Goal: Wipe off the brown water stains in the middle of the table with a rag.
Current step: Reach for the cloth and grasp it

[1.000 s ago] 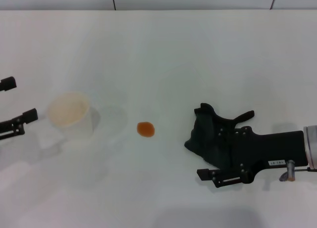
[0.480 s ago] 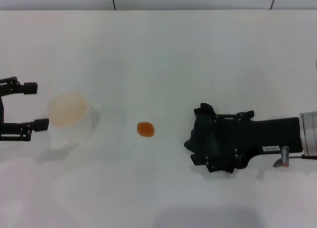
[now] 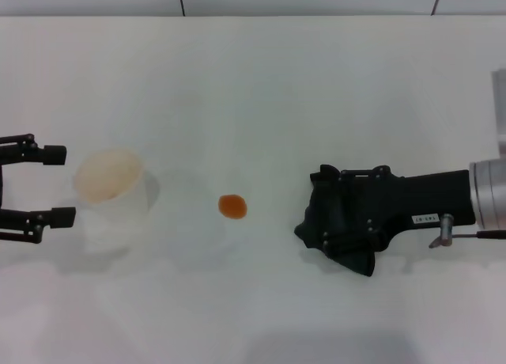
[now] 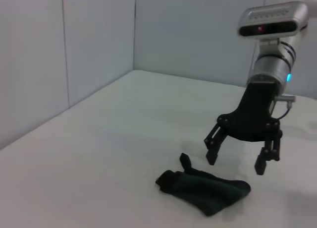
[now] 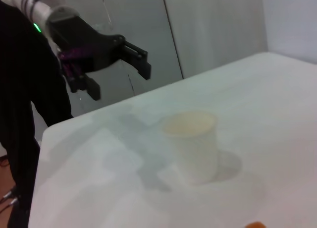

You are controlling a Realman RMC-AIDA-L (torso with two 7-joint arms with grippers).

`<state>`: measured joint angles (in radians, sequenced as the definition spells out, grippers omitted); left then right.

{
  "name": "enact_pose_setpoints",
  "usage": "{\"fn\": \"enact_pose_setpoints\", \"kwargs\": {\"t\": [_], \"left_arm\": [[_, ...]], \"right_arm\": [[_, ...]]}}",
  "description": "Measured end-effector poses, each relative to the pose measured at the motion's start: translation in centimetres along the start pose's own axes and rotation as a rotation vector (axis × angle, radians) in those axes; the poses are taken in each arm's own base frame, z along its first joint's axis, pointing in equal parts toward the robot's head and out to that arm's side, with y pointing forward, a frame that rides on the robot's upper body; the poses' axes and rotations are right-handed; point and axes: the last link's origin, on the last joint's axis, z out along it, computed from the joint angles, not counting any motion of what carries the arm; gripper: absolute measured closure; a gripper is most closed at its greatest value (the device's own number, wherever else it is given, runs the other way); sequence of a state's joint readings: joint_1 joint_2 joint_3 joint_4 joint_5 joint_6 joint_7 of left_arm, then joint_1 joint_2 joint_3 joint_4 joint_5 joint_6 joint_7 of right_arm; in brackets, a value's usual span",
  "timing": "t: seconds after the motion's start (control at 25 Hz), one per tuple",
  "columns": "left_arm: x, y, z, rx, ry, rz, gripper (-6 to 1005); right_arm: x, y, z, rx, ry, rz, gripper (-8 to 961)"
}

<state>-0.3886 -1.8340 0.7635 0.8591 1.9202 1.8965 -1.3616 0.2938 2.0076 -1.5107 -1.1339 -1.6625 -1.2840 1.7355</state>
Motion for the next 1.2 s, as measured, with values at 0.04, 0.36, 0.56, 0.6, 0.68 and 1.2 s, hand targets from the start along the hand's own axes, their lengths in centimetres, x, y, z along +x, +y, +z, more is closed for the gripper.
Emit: {"fn": "enact_pose_setpoints", "kwargs": {"t": [0.04,0.36,0.56,0.6,0.68,1.2], "left_arm": [[0.0,0.1,0.0,-0.003,-0.001,-0.003,119],[0.7,-0.2,-0.6,-0.006,-0.025,-0.03,119],[1.1,-0.3,-0.7,0.001,-0.034,-0.017,119],[1.1,-0.3,-0.7,0.002,-0.035,-0.016,119],[1.0,-0.3,-0.6,0.002,-0.037,-0.013,119],[1.2,-0.5,-0.6,0.008,-0.036,-0.002,118]], "right_arm": [[0.0,0.0,0.1,0.0,0.011,0.0,112],[-0.1,-0.5,0.2,0.049,0.104,0.082,112],[-0.6,-1.4,0.3,0.148,0.215,0.151,112],[-0.8,-1.5,0.4,0.162,0.224,0.162,112],[-1.4,-1.7,0.3,0.182,0.231,0.18,112],[-2.6,-0.8,0.4,0.255,0.343,0.231,111]]}}
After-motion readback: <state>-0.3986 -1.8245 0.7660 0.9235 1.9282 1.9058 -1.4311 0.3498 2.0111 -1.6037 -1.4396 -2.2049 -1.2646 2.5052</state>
